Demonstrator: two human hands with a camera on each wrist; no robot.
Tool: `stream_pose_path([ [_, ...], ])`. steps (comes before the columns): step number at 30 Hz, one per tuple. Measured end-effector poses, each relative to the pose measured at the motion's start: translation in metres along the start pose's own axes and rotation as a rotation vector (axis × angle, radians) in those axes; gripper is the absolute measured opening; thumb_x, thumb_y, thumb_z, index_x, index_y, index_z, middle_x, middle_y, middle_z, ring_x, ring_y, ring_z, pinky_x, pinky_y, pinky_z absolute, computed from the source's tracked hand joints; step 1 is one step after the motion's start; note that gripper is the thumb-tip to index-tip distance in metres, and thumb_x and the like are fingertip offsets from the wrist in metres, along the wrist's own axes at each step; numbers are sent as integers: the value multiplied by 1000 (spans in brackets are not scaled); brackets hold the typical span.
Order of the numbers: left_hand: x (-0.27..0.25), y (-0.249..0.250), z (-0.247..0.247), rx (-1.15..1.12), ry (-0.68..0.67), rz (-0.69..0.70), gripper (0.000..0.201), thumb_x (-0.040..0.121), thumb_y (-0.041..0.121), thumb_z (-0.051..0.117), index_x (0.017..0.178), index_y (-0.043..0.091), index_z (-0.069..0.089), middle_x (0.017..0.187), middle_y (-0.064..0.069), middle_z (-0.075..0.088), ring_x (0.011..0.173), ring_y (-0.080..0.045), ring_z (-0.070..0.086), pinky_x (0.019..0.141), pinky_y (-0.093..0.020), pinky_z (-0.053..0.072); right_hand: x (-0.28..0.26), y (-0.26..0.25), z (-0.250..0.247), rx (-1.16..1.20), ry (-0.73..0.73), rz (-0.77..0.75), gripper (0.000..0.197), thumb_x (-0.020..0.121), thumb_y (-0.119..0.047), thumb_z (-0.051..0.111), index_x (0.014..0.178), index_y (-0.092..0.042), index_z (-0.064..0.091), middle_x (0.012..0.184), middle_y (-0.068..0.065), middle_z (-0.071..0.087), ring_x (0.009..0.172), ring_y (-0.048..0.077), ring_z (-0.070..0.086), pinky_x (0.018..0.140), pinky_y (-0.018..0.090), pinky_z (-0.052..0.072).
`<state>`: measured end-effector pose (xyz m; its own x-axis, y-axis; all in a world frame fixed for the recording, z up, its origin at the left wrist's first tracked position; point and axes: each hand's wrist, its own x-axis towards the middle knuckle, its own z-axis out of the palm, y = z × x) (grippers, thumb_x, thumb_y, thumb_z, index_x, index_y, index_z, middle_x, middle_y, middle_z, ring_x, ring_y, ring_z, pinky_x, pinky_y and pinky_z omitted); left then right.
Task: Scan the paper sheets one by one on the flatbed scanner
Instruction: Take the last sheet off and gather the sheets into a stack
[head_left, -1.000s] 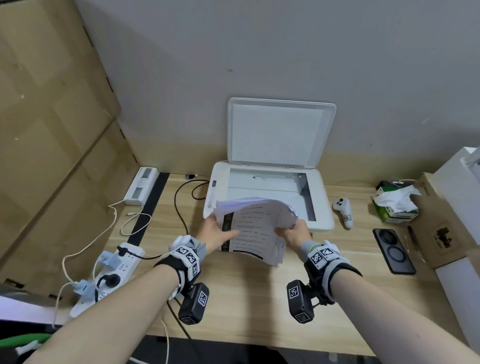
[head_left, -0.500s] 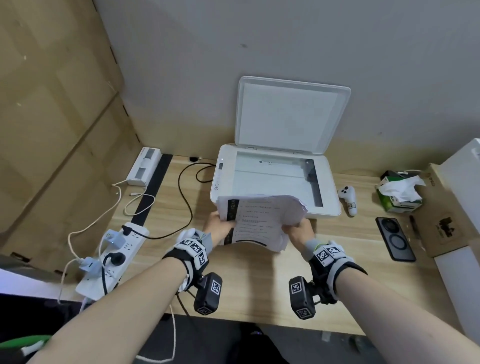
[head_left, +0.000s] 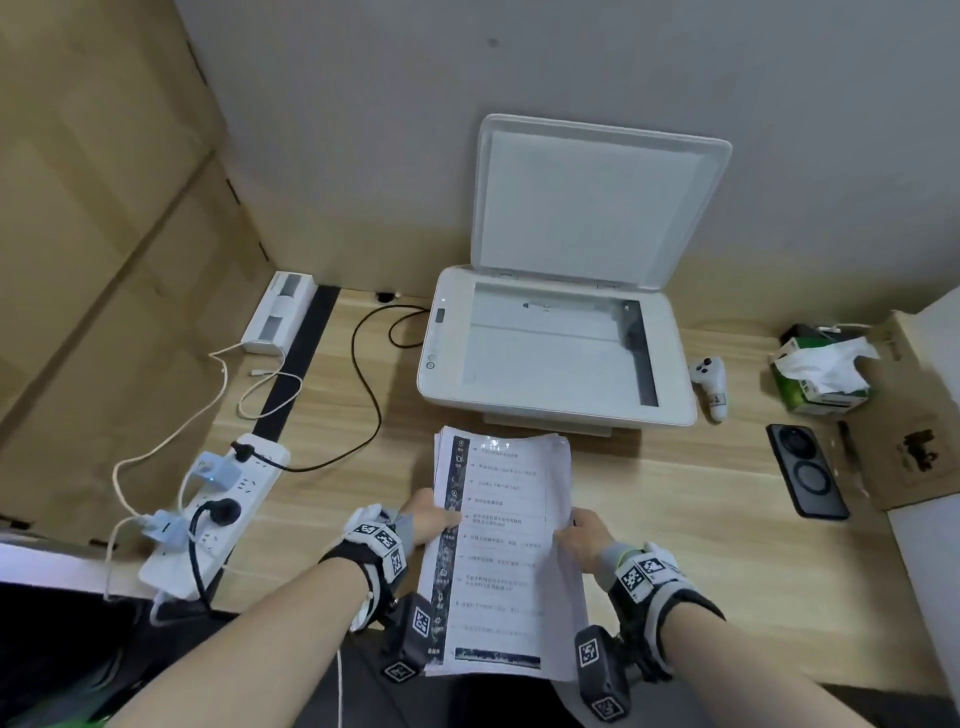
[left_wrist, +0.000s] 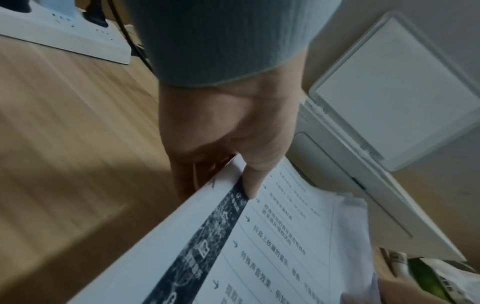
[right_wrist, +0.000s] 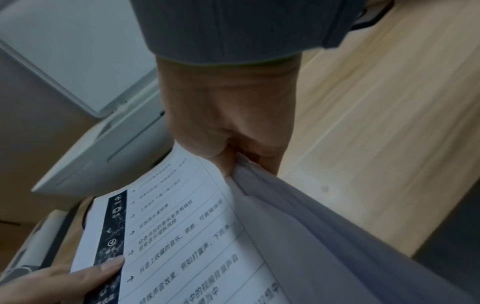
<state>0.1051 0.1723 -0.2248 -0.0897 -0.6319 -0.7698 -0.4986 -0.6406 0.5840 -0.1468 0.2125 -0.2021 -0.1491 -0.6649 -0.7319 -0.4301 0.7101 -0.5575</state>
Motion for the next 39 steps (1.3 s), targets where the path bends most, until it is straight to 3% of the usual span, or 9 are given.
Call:
stream_pose_path([
  [5, 73, -39, 3, -1, 37, -103, 77, 66, 40, 70, 135, 10, 52, 129, -9, 62, 110, -27, 63, 95, -44, 53, 30, 13, 9, 58, 45, 17, 15, 93, -11, 49, 85, -4, 58, 84, 10, 65, 75, 28, 62, 62, 31, 48],
  [10, 62, 7, -2, 42, 133, -117, 58, 87, 28, 66, 137, 7, 47, 133, -13, 58, 115, -32, 59, 95, -43, 52, 60, 3, 5, 88, 147, 10, 35, 103, -23, 36, 69, -14, 38, 68, 4, 43, 63, 21, 42, 67, 34, 33],
  [14, 64, 28, -3, 82, 160, -143, 46, 97, 21, 52, 136, 1, 41, 129, -19, 54, 113, -35, 57, 78, -32, 43, 87, -14, 2, 22, 162, 8, 31, 102, -24, 33, 77, -11, 46, 81, 10, 54, 72, 24, 49, 71, 35, 38],
  [24, 84, 18, -13, 9, 119, -153, 75, 69, 37, 61, 137, 8, 46, 136, -13, 56, 120, -33, 56, 99, -43, 48, 87, -21, -3, -9, 152, -31, 30, 101, -24, 40, 73, -14, 41, 76, 6, 49, 71, 24, 46, 69, 34, 34],
  [28, 35, 46, -17, 94, 169, -87, 44, 86, 29, 58, 121, 5, 51, 117, -9, 59, 101, -24, 55, 68, -29, 43, 70, -25, -12, -11, 191, -71, 24, 98, -21, 51, 117, -8, 59, 109, 11, 61, 103, 31, 59, 90, 36, 45],
  [30, 18, 54, -21, 85, 228, -3, 26, 94, 21, 53, 117, 11, 56, 110, -5, 57, 99, -21, 51, 75, -28, 40, 55, -30, -19, 8, 233, -92, 31, 97, -17, 54, 125, -5, 58, 117, 12, 61, 112, 31, 58, 96, 35, 44],
  [32, -7, 69, -29, 44, 221, 84, 20, 95, 21, 52, 110, 13, 63, 105, -5, 62, 96, -20, 54, 79, -27, 41, 33, -40, -29, 29, 260, -120, 27, 95, -15, 55, 121, -9, 61, 113, 9, 61, 109, 29, 59, 93, 33, 45],
  [36, -39, 114, -46, -41, 125, 192, 14, 94, 17, 56, 96, 8, 68, 85, -7, 70, 68, -14, 60, 49, -19, 40, 9, -75, -57, 118, 254, -232, 16, 86, -6, 60, 80, -17, 69, 77, 4, 68, 76, 23, 65, 65, 27, 51],
  [39, -52, 152, -62, -107, 139, 269, 13, 92, 16, 58, 90, 7, 67, 89, -12, 72, 68, -17, 59, 53, -22, 39, -5, -110, -78, 176, 227, -298, 17, 90, -4, 58, 79, -9, 70, 68, 8, 68, 62, 20, 61, 61, 26, 50],
])
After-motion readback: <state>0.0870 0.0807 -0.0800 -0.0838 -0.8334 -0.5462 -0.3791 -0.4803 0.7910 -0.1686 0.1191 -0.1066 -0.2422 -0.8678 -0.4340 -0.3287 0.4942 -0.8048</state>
